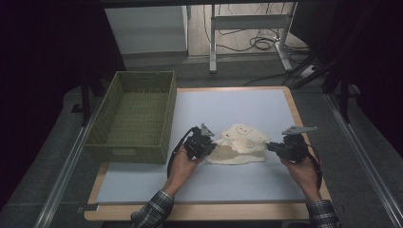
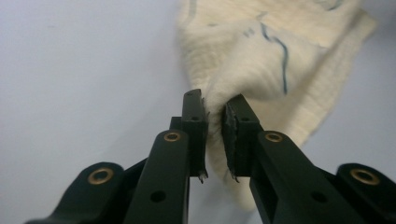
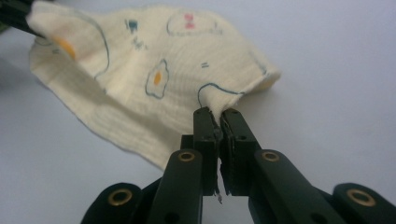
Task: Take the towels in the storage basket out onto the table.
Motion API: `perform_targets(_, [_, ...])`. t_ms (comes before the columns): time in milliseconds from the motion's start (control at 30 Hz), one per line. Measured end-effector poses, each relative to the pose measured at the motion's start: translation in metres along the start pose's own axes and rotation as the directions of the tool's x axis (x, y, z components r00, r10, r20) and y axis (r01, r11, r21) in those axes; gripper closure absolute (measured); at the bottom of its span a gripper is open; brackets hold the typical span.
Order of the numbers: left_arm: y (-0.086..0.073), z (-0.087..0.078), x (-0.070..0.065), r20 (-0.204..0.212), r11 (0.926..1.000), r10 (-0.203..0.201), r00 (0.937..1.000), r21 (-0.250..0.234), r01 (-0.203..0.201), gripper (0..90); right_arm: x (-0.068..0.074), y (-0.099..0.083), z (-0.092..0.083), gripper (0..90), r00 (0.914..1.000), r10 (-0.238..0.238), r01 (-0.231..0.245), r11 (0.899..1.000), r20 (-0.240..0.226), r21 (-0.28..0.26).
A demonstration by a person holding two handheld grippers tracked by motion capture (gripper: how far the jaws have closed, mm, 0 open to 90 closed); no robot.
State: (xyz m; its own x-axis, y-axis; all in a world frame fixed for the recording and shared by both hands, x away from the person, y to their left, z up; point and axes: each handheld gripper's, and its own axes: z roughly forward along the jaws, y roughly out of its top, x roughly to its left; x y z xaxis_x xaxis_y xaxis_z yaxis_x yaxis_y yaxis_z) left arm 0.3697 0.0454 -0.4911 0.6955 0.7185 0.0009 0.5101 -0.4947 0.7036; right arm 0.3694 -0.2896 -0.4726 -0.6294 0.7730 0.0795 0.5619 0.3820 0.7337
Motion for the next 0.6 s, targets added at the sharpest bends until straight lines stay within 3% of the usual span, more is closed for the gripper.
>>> perform_targets(133, [-0.002,-0.001,0.012,-0.046,0.9993,-0.036,0.9983,0.01,0.037,80.7,0.001,0.026,-0.003,85.1,0.9997,-0.023,0.023,0.999,0.004,-0.023])
perform_targets(267, [-0.006,0.004,0.02,-0.098,0.9967,-0.066,0.993,0.041,0.07,78.5,0.006,0.066,0.009,85.1,0.9989,-0.047,0.046,0.998,-0.006,-0.039])
perform_targets(433, [-0.012,0.012,0.027,-0.11,0.9914,-0.111,0.9877,0.056,0.118,71.0,0.016,0.127,0.047,84.9,0.9954,-0.095,0.095,0.995,-0.011,-0.045])
perform_targets(467, [-0.013,0.013,0.028,-0.107,0.9907,-0.115,0.9875,0.061,0.122,69.2,0.017,0.133,0.054,83.7,0.9945,-0.104,0.103,0.994,-0.015,-0.04])
perform_targets(533, [-0.016,0.015,0.029,-0.104,0.9891,-0.124,0.9868,0.067,0.131,64.1,0.017,0.143,0.071,72.5,0.9945,-0.104,0.104,0.995,-0.014,0.004])
perform_targets(600, [-0.02,0.015,0.03,-0.09,0.9886,-0.133,0.987,0.059,0.138,58.2,0.019,0.146,0.079,69.3,0.9925,-0.122,0.121,0.992,0.014,0.04])
